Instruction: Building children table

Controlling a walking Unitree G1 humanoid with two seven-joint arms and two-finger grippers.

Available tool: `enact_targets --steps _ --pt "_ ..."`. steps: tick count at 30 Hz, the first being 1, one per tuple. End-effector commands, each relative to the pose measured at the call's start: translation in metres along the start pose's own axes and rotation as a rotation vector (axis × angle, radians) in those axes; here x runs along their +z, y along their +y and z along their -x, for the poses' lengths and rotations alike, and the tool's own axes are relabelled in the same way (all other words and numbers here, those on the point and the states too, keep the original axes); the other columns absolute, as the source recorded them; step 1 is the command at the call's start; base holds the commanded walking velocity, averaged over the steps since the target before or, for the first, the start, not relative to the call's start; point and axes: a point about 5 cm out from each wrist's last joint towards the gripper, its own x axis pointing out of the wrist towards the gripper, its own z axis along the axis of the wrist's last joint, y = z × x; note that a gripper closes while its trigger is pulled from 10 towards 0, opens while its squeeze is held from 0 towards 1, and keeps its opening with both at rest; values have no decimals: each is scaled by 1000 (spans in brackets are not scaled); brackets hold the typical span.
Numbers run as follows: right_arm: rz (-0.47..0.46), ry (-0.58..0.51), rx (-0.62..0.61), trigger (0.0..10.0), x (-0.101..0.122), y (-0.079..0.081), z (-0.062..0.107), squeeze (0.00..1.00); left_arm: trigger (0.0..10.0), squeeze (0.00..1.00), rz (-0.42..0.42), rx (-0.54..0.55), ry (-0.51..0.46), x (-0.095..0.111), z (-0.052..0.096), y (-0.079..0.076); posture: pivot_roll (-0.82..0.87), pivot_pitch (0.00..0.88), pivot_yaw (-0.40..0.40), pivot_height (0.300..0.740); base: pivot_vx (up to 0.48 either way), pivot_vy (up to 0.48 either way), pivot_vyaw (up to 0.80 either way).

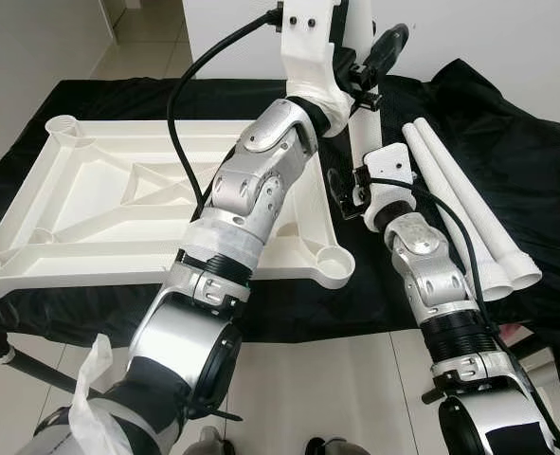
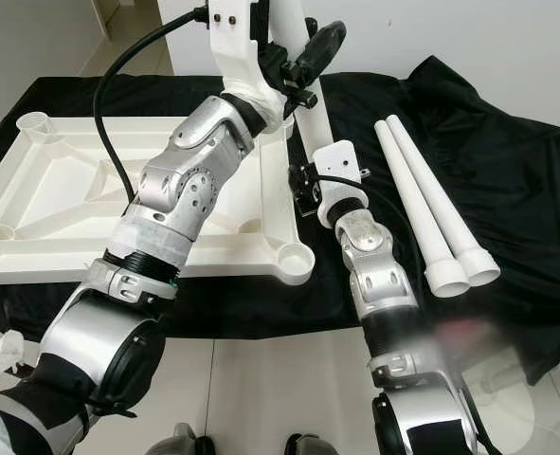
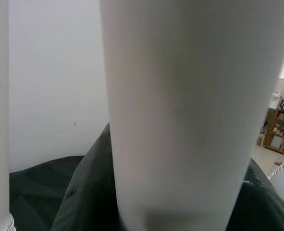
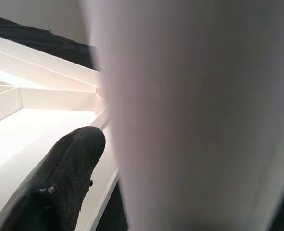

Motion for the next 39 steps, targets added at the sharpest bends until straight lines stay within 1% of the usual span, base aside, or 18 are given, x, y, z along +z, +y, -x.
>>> enact_targets --steps 1,2,3,4,5,14,21,22,24,25,26,27,31,32,36,37,38,39 --pt "43 -21 34 7608 4 6 -2 0 10000 0 4 -42 -6 2 -3 -11 -64 69 36 740 0 0 0" --pt "54 -24 41 4157 4 6 -1 0 10000 0 4 -43 -5 2 -3 -12 -64 69 36 740 0 0 0" --pt "54 -24 41 4157 4 6 -1 0 10000 0 4 -43 -5 2 -3 -12 -64 69 36 740 0 0 0" --pt "58 -26 43 1686 4 7 -1 0 10000 0 5 -44 -5 1 -4 -12 -65 68 37 740 0 0 0" --pt "69 -28 44 0 4 7 -1 0 10000 0 5 -45 -5 1 -4 -13 -67 69 38 740 0 0 0" --pt "67 -10 39 0 -2 7 4 0 10000 0 7 -48 2 0 -4 -14 -69 71 41 740 0 0 0" --pt "-6 10 -28 0 -6 3 6 0 10000 0 -8 -71 6 1 -4 -17 -62 72 39 740 0 0 0" --pt "-29 17 -39 10000 -6 4 6 0 10000 0 -1 -84 9 1 -3 -19 -60 76 38 740 0 0 0" --pt "-45 22 -45 10000 -7 5 6 0 10000 0 5 -92 11 1 -3 -20 -60 76 38 740 0 0 0" --pt "-71 22 -54 10000 -7 6 6 0 10000 325 26 -99 8 0 -2 -20 -58 76 37 740 0 0 0" --pt "-89 22 -60 10000 -7 7 7 0 10000 1000 40 -103 5 0 -1 -21 -58 76 37 740 0 0 0" --pt "-89 22 -60 10000 -7 7 7 0 10000 1000 40 -103 5 0 -1 -21 -58 76 37 740 0 0 0" --pt "-176 56 -117 10000 -13 7 12 0 10000 1000 87 -151 -12 0 5 -23 -55 71 39 740 0 0 0" --pt "-231 57 -140 10000 -15 6 13 0 10000 1000 71 -158 -19 1 6 -24 -56 64 38 740 0 0 0" --pt "-284 63 -186 10000 -18 3 16 0 10000 1000 59 -175 -18 1 7 -27 -56 61 38 740 0 0 0" --pt "-321 66 -206 10000 -20 2 19 0 10000 1000 50 -182 -16 0 8 -29 -56 59 37 740 0 0 0" --pt "-330 68 -224 10000 -21 0 20 0 10000 643 48 -187 -12 0 9 -29 -56 56 37 740 0 0 0" --pt "-337 68 -235 10000 -22 0 22 0 10000 643 47 -189 -11 0 11 -30 -58 53 38 740 0 0 0"
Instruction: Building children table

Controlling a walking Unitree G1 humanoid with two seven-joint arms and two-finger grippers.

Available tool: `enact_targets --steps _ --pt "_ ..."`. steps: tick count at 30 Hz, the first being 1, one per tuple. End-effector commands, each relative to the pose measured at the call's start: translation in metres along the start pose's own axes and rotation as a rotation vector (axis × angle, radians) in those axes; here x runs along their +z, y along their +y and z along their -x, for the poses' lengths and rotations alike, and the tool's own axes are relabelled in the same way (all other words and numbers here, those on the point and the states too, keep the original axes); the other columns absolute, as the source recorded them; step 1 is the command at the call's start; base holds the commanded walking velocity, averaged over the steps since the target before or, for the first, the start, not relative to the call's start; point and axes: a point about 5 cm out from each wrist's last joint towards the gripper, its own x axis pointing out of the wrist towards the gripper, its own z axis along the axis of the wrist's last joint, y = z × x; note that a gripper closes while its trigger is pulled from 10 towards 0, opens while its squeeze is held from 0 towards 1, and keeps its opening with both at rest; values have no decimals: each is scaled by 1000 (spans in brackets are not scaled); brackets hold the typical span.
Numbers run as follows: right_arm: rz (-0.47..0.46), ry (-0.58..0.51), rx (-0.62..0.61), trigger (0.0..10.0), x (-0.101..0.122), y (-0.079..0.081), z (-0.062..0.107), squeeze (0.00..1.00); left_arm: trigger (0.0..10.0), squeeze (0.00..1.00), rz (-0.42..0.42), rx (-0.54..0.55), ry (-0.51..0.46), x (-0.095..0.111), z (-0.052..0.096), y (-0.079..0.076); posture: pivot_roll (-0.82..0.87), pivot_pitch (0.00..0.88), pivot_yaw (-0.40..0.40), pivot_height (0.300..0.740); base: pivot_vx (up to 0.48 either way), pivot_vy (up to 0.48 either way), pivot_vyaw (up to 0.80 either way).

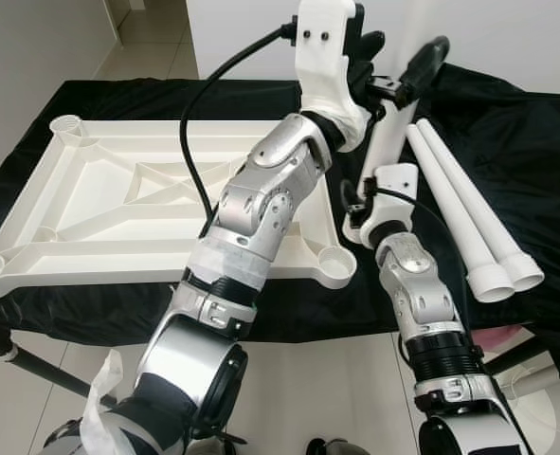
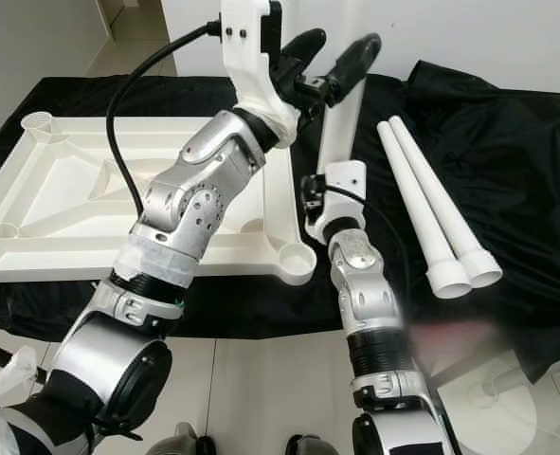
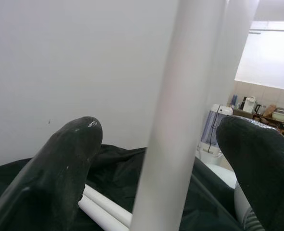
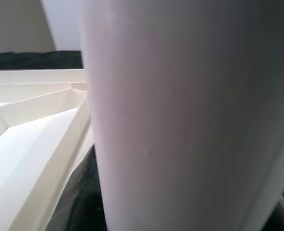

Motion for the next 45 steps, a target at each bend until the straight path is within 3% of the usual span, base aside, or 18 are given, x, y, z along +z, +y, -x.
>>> enact_targets --steps 1,11,17,22,25,30,37,45 --pt "-35 -4 -39 10000 0 -5 4 0 10000 0 -16 -117 11 -1 4 -7 -62 49 41 740 0 0 0" --pt "-67 -43 -126 10000 3 -23 12 0 10000 0 -34 -6 56 -10 16 9 -67 30 34 740 0 0 0" --pt "-60 -67 -144 10000 8 -31 15 0 10000 0 -121 186 96 -15 24 35 -55 22 22 740 0 0 0" --pt "-59 -71 -148 10000 7 -32 18 0 10000 0 -127 209 99 -16 29 39 -51 19 20 740 0 0 0" --pt "-49 -69 -131 10000 5 -30 21 0 10000 0 -174 335 142 -21 49 66 -50 23 29 740 0 0 0" --pt "-31 -80 -126 10000 5 -29 23 0 10000 0 -186 365 142 -22 57 72 -50 27 31 740 0 0 0" --pt "-12 -102 -86 10000 4 -23 35 0 10000 0 -253 420 200 -33 88 86 -38 57 26 740 0 0 0" --pt "16 -135 -13 10000 6 -11 47 0 10000 0 -299 454 208 -35 117 91 -20 99 5 740 0 0 0"
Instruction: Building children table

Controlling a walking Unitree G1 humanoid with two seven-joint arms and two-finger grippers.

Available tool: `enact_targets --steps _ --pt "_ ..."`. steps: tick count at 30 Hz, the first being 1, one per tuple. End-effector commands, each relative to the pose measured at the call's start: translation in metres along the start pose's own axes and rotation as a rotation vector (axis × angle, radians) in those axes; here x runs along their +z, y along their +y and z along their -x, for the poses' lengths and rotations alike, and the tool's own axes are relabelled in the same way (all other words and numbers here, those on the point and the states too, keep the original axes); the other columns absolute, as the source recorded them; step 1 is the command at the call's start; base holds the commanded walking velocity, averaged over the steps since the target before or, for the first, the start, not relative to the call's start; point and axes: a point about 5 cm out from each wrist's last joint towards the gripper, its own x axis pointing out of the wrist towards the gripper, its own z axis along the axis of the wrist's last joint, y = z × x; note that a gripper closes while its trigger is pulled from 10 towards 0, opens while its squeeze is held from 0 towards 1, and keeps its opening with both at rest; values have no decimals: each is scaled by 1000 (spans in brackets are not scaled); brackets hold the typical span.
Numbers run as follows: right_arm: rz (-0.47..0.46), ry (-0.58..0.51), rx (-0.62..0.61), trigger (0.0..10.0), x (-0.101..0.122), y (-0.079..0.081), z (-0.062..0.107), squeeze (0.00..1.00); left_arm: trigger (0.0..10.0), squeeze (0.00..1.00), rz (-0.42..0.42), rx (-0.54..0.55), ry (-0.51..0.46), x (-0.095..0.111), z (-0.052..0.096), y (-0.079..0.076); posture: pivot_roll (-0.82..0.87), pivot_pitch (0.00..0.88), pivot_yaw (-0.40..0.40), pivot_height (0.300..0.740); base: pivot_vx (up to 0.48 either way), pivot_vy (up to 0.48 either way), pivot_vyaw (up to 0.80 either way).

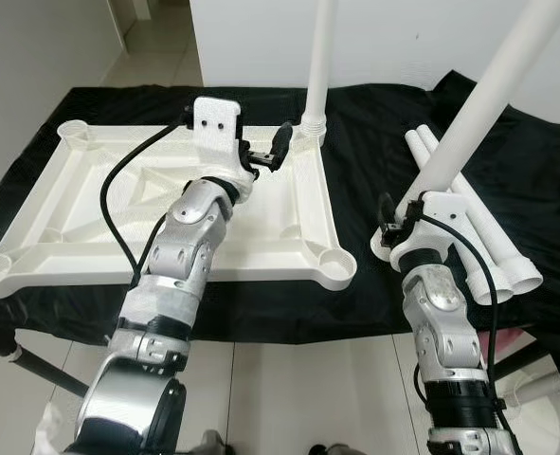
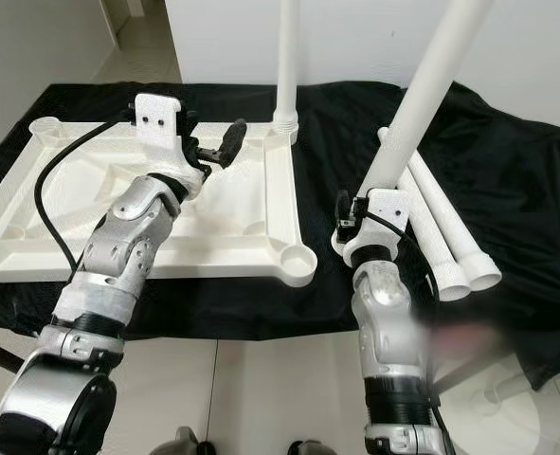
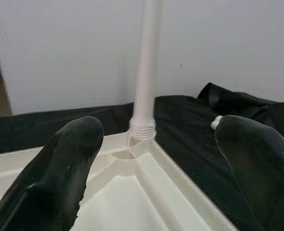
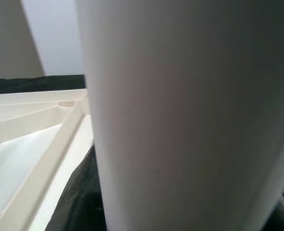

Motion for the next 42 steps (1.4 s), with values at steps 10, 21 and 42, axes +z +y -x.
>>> enact_targets --steps 10,21,42 --pt "44 1 29 10000 -2 2 16 0 10000 0 -112 -108 71 -28 38 -3 -26 137 10 740 0 0 0" --pt "49 25 5 10000 -10 -2 32 0 10000 0 -73 -188 139 -45 73 -6 -20 126 25 740 0 0 0" --pt "80 -18 -17 10000 -5 -8 21 0 10000 0 -377 -546 449 -92 96 -16 -19 95 42 740 0 0 0"
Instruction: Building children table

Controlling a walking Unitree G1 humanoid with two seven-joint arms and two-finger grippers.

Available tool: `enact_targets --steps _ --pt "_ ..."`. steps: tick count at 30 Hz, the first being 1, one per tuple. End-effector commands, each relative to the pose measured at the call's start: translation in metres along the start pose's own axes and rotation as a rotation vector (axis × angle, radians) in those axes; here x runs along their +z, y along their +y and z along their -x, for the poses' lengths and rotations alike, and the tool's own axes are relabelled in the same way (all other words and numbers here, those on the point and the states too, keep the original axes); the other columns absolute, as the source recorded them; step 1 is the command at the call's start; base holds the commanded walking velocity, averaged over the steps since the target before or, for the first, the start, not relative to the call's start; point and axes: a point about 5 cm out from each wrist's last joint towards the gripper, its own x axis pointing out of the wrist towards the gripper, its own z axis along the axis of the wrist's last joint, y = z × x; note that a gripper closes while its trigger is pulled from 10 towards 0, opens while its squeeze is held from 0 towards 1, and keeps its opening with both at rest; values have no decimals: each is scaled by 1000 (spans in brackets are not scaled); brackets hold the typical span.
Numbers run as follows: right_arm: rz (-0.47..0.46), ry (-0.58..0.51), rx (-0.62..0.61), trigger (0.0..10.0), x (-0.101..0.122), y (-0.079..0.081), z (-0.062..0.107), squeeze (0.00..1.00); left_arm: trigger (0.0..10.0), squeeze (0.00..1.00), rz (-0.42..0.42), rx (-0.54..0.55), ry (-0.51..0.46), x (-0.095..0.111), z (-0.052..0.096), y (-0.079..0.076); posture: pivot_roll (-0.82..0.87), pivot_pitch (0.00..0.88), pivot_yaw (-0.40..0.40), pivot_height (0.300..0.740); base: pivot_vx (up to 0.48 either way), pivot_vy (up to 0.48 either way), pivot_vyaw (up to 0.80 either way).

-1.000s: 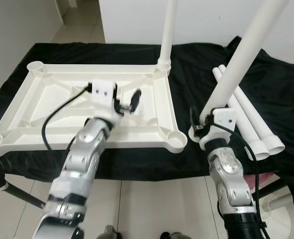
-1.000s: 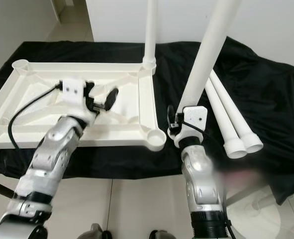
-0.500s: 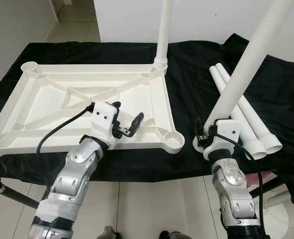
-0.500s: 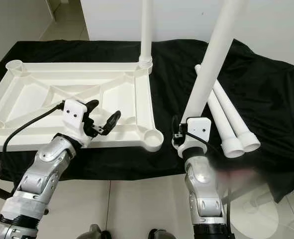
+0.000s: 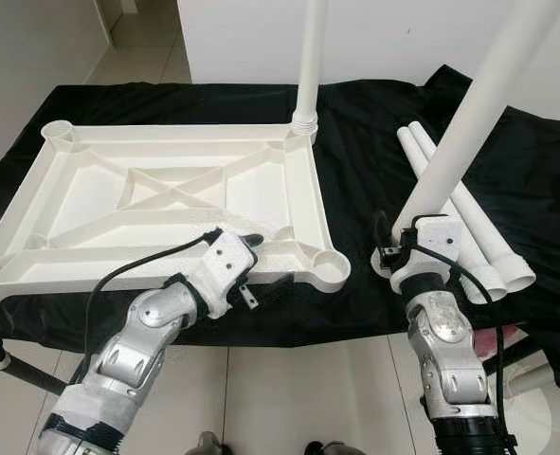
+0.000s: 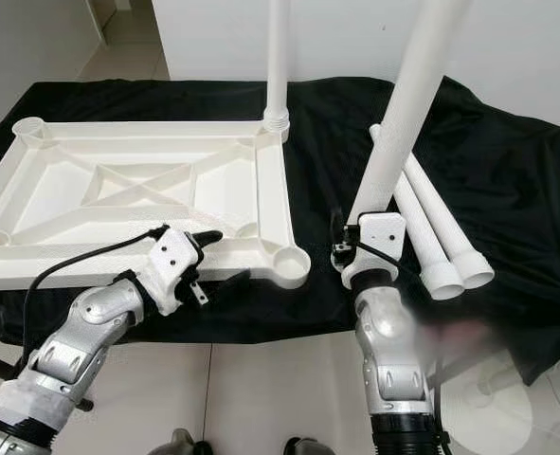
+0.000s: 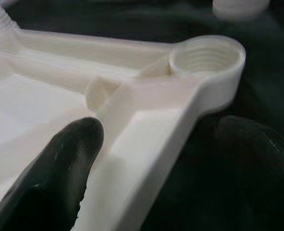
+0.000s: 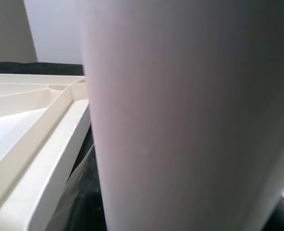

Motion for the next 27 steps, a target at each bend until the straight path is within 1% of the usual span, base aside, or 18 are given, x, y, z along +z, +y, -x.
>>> enact_targets --steps 1,3,4,5,8,11,13,14,16,17,18,22,23,25,26,27 --pt "1 -12 -2 10000 1 2 0 0 10000 0 -36 38 135 -18 -3 2 -19 95 42 740 0 0 0" --pt "1 -12 -2 10000 1 2 0 0 10000 0 -36 38 135 -18 -3 2 -19 95 42 740 0 0 0" --pt "3 -12 -2 10000 1 2 0 0 10000 0 -32 49 174 -23 -4 4 -21 95 42 740 0 0 0" --pt "3 -12 -2 10000 1 2 0 0 10000 0 -32 49 174 -23 -4 4 -21 95 42 740 0 0 0" --pt "10 -11 -2 10000 0 3 -2 0 10000 0 -20 75 220 -27 -10 11 -24 95 43 740 0 0 0" --pt "11 -11 -2 10000 0 3 -3 0 10000 0 -12 81 225 -27 -12 13 -24 95 43 740 0 0 0" --pt "13 -9 0 10000 0 3 -3 0 10000 0 -10 78 225 -25 -17 14 -23 93 44 740 0 0 0" --pt "13 -8 1 10000 -1 4 -3 0 10000 0 -7 69 215 -21 -22 13 -24 93 44 740 0 0 0" --pt "14 -8 1 10000 -1 4 -3 0 10000 0 -4 59 204 -18 -27 11 -24 92 45 740 0 0 0" --pt "14 -8 2 10000 -1 5 -3 0 10000 0 -3 40 192 -16 -33 5 -27 91 47 740 0 0 0" --pt "14 -8 2 10000 -1 5 -3 0 10000 0 -3 40 192 -16 -33 5 -27 91 47 740 0 0 0" --pt "12 -9 1 10000 -1 6 -4 0 10000 0 5 -11 169 -10 -50 -13 -33 88 50 740 0 0 0" --pt "12 -9 1 10000 -1 6 -4 0 10000 0 5 -11 169 -10 -50 -13 -33 88 50 740 0 0 0" --pt "12 -10 -1 10000 -1 6 -4 0 10000 0 14 -30 156 -6 -60 -22 -37 86 53 740 0 0 0" --pt "12 -11 -1 10000 -2 6 -4 0 10000 0 19 -36 150 -4 -63 -25 -37 86 53 740 0 0 0" --pt "12 -11 -1 10000 -2 6 -4 0 10000 0 19 -36 150 -4 -63 -25 -37 86 53 740 0 0 0"
